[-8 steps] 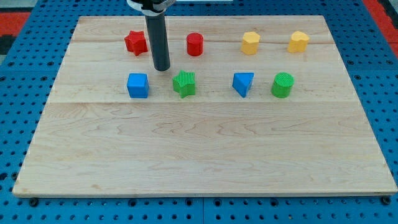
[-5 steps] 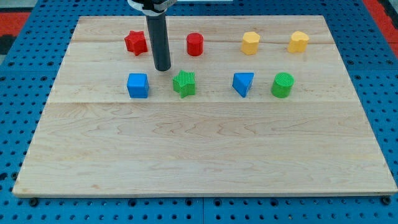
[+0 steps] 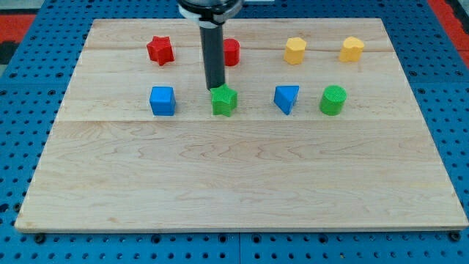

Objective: Push the green star towards the bottom center

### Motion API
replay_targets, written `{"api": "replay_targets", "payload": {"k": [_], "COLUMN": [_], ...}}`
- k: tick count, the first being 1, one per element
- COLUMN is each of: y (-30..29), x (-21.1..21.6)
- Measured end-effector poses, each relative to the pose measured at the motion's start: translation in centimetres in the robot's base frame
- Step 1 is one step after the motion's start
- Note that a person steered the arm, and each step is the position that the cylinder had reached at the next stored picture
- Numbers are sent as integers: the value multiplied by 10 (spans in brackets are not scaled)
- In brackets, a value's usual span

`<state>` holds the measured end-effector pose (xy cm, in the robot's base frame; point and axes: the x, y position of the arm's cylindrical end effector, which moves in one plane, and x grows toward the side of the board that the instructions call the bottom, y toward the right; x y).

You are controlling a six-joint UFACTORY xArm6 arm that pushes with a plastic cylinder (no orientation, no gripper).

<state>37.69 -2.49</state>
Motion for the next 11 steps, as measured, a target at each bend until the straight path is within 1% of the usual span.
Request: {"api": "replay_targets", "payload": {"k": [1, 2, 4, 5, 6, 7, 8, 9, 10, 11], "y": [3, 3, 4, -1, 8, 41, 42, 42, 93, 99], "x": [4, 30, 111, 128, 118, 116, 94, 100, 158, 193]}}
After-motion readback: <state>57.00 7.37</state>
